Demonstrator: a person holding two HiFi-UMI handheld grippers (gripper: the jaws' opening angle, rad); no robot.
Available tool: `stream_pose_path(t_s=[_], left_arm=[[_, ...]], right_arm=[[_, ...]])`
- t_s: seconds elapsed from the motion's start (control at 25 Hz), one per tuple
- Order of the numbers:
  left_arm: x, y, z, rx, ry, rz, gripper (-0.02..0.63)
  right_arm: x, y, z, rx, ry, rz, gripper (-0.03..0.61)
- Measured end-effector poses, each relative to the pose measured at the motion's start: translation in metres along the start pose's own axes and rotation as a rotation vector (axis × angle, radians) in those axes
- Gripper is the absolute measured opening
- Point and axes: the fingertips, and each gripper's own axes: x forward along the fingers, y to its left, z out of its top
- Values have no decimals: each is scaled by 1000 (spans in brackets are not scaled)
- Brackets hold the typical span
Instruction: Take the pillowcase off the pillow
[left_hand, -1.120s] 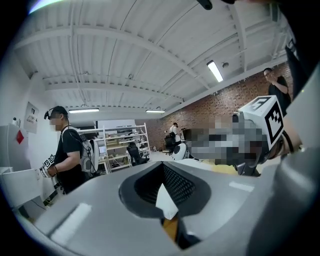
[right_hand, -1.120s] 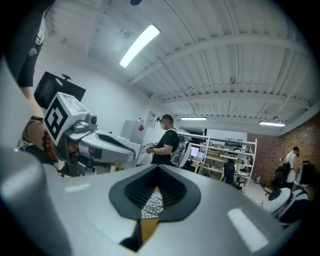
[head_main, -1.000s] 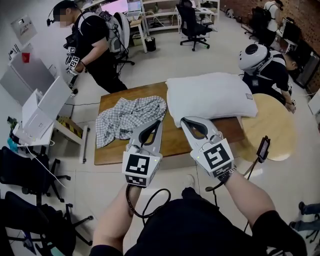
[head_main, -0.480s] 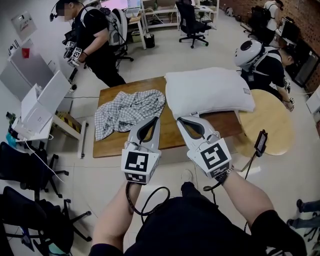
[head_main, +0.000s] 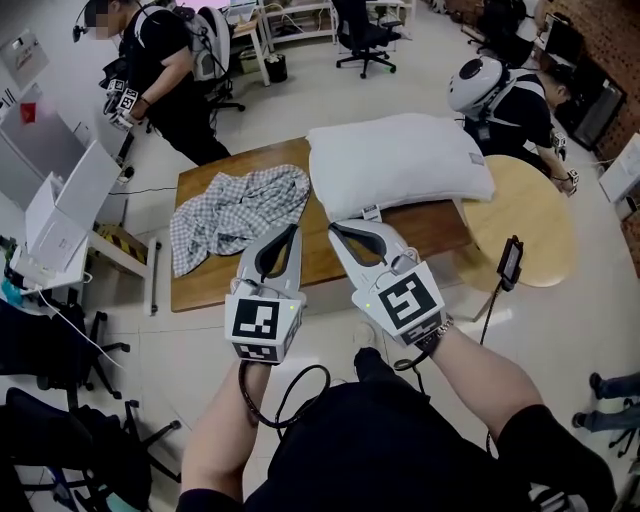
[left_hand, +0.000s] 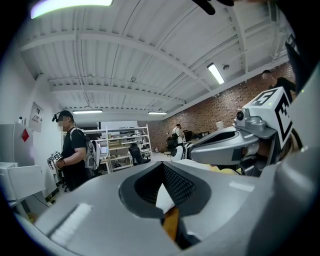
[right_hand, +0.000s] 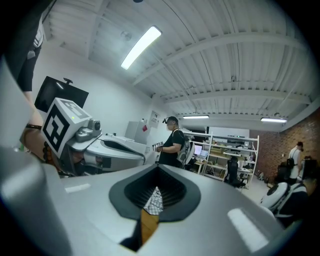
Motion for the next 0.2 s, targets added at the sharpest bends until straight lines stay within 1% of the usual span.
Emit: stream_pose_path(t_s=[0.2], left_arm=[[5,2,-1,-6,-6,10,3]], right_arm=[[5,-2,-1,-14,3,14,0]])
